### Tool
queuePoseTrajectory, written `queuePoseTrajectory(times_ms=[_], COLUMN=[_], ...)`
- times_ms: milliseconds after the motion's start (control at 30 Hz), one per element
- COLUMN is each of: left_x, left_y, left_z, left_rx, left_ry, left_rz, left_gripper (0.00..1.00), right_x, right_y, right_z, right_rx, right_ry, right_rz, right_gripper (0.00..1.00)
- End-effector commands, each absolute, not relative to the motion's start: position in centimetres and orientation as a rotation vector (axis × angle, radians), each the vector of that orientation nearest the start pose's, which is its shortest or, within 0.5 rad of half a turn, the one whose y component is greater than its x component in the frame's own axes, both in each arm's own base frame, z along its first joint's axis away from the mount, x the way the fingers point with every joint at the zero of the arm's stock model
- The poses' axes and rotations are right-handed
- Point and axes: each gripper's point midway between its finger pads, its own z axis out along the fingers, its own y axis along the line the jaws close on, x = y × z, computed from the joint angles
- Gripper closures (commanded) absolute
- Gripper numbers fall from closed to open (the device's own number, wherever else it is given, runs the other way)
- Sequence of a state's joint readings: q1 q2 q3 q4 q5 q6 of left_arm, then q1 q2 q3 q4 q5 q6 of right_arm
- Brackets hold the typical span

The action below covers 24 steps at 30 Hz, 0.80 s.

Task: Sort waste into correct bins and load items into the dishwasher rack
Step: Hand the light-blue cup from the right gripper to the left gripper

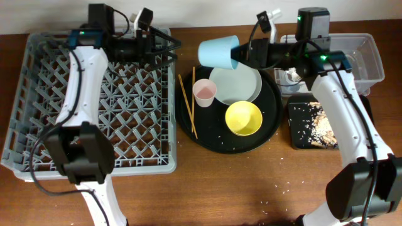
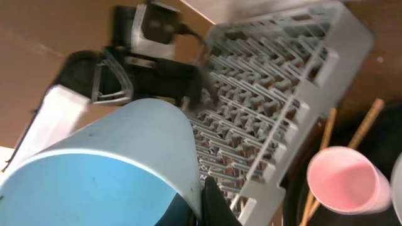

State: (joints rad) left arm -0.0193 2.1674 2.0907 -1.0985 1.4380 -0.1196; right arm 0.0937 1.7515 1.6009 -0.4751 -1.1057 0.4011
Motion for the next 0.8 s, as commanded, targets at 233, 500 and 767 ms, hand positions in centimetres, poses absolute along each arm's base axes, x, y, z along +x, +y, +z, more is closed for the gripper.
queuePoseTrajectory(times_ms=[233,500,767], left_x=[42.6,42.2,42.2], left_y=[-22.4,-23.0,-23.1], left_z=[29.8,29.8,29.8], left_rx=[0.305,0.294,0.298], left_ry=[2.177,2.201,2.201], left_rz=[-2.205,-2.227,-2.227], left_gripper=[0.11,0.18,0.22], right_x=[43.3,45.2,44.9], right_y=[23.2,23.6,24.5], right_z=[28.7,27.7,26.2], right_rx=[-0.263,-0.252,-0.256], right_ry=[2.212,2.186,2.222], right_rz=[1.373,1.344,1.422], right_gripper=[0.96,0.96,0.96])
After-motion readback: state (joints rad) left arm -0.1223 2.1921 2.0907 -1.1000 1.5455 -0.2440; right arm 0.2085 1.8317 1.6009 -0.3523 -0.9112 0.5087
